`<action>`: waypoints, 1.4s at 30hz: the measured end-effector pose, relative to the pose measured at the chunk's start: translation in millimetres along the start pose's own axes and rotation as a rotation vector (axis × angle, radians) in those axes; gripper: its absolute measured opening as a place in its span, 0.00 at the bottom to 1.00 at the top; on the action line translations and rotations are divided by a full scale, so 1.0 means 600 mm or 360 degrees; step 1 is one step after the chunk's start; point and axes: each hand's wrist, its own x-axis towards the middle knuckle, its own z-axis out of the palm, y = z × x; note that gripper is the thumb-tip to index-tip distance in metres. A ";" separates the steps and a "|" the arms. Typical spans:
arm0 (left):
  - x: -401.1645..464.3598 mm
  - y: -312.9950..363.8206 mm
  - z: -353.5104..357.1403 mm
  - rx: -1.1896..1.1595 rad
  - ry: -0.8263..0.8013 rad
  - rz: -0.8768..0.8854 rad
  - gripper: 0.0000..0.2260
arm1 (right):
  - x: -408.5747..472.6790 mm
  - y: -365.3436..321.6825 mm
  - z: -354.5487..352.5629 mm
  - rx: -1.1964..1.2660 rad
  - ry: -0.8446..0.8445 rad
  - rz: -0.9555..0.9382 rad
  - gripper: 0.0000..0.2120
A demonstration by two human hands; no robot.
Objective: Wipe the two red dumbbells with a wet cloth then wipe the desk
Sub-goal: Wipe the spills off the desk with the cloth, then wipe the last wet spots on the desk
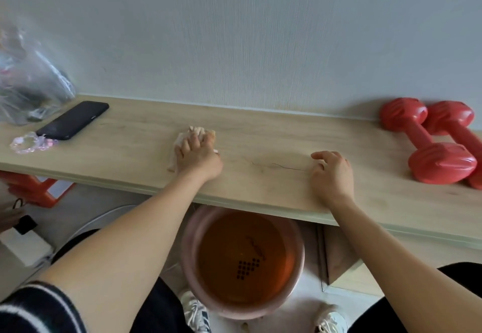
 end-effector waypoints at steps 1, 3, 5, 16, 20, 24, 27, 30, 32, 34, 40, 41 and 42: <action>-0.005 0.017 0.001 -0.0006 0.0003 0.0039 0.27 | 0.002 0.000 -0.001 0.0047 0.0012 0.0020 0.17; -0.012 0.053 0.012 -0.0008 0.0002 0.0192 0.28 | 0.005 0.005 -0.010 0.0125 0.0065 0.0078 0.17; -0.027 0.097 0.025 -0.0005 0.0009 0.0399 0.27 | 0.007 0.015 -0.025 0.0148 0.0139 0.0121 0.17; -0.148 0.231 0.035 -0.0374 -0.0138 0.1327 0.18 | -0.031 0.067 -0.104 0.0222 0.0323 0.0308 0.17; -0.191 0.212 0.035 -0.0538 -0.0205 0.1326 0.13 | -0.054 0.062 -0.104 0.0210 0.0269 0.0301 0.16; -0.225 0.184 0.023 -0.0779 -0.0540 0.1248 0.11 | -0.088 0.043 -0.093 0.0235 0.0207 0.0202 0.15; -0.260 0.146 0.034 -0.0732 -0.0652 0.1275 0.10 | -0.115 0.030 -0.086 0.0246 0.0168 0.0074 0.15; -0.297 0.095 0.064 -0.0817 -0.0704 0.1163 0.11 | -0.145 0.021 -0.082 0.0273 0.0153 -0.0035 0.15; -0.302 0.065 0.088 -0.0877 -0.0673 0.1045 0.11 | -0.169 0.020 -0.076 0.0244 0.0143 -0.0112 0.14; -0.292 0.042 0.112 -0.0899 -0.0607 0.0962 0.12 | -0.193 0.023 -0.063 0.0182 0.0088 -0.0230 0.13; -0.257 0.003 0.182 -0.0978 -0.0584 0.0498 0.10 | -0.238 0.047 0.006 0.0029 -0.0234 -0.0408 0.11; -0.250 -0.003 0.194 -0.1003 -0.0591 0.0426 0.10 | -0.238 0.055 0.024 -0.0017 -0.0348 -0.0393 0.11; -0.243 -0.008 0.205 -0.1021 -0.0607 0.0370 0.11 | -0.237 0.063 0.041 -0.0076 -0.0459 -0.0372 0.12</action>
